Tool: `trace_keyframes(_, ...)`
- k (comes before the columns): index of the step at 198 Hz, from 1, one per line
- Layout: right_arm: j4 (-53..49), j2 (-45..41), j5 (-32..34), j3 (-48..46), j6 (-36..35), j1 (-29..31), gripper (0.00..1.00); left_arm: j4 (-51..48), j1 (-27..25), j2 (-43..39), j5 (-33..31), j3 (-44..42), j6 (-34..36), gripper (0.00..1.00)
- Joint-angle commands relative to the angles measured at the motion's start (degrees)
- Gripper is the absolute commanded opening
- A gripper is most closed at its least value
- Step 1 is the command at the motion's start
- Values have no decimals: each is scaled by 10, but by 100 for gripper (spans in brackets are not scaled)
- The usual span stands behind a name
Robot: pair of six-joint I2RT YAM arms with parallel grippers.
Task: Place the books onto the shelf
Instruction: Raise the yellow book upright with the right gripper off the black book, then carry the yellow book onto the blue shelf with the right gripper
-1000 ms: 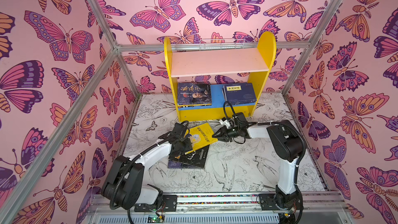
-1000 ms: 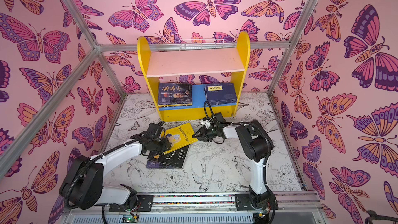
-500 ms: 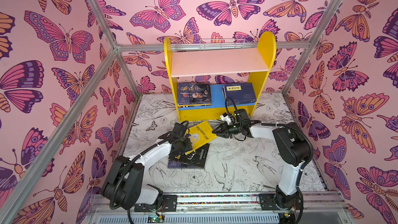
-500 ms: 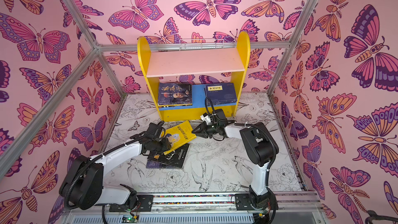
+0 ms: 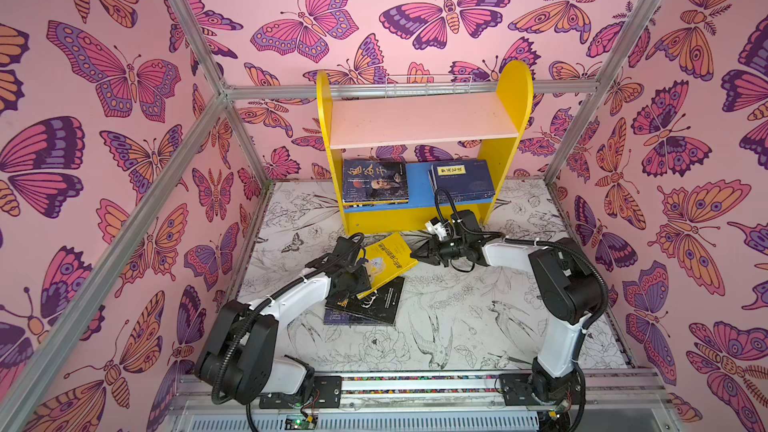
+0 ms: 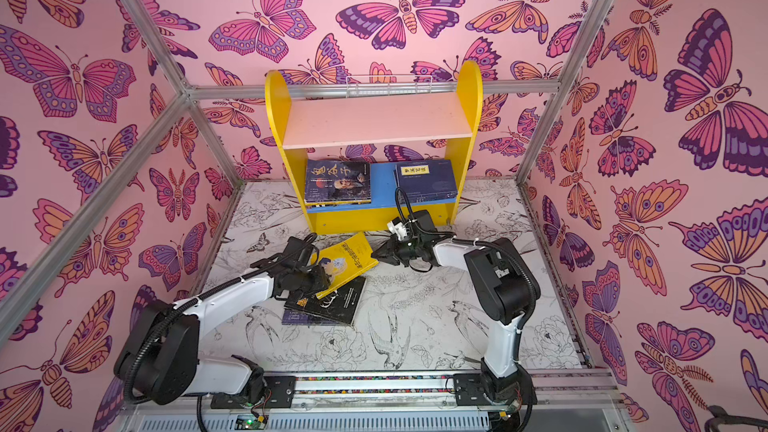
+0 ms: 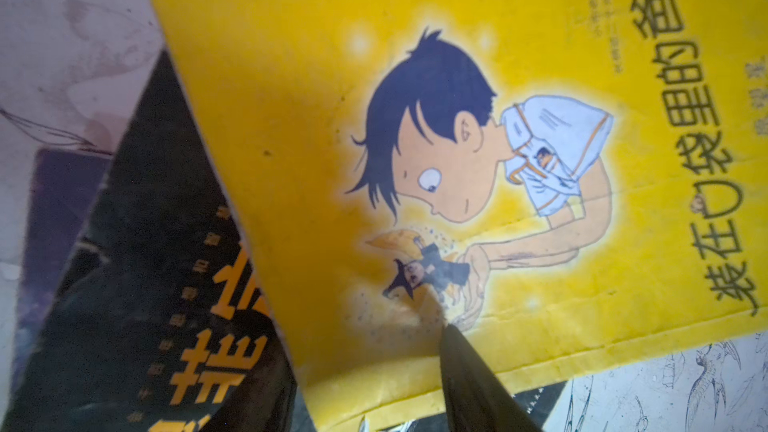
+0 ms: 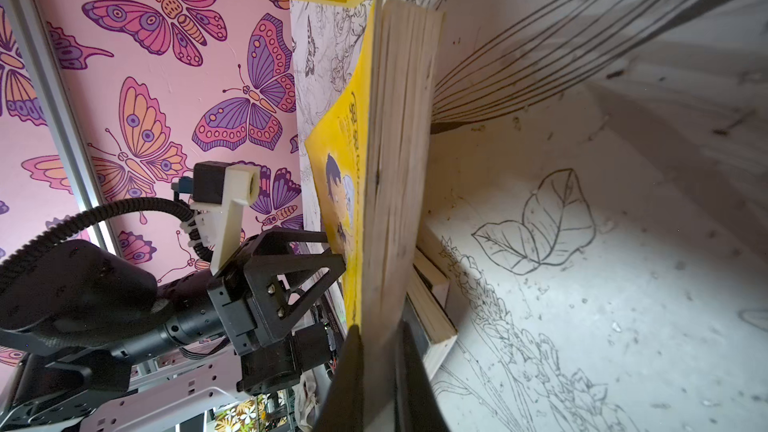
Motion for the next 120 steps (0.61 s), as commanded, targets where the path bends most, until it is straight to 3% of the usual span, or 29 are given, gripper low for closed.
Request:
trace_keyframes(1, 26, -44, -25, 10, -16, 7, 0, -55, -3, 24, -17, -39, 11, 57)
trace_keyframes(14, 21, -54, -33, 9, -30, 6, 0, -55, 4, -1, -21, -39, 1, 61)
trace_keyframes(37, -8, -82, -47, 10, -77, 3, 0, -46, 30, -71, -28, -50, -31, 77)
trace_keyframes(50, -21, -102, -54, 9, -95, 2, 0, -40, 45, -149, -49, -63, -63, 82)
trace_keyframes(87, -15, -156, -57, 5, -101, -7, 0, -51, 88, -309, -120, -105, -133, 83)
trace_keyframes(120, 104, -194, -65, -10, -11, -24, 0, -81, 117, -363, -133, -127, -147, 83)
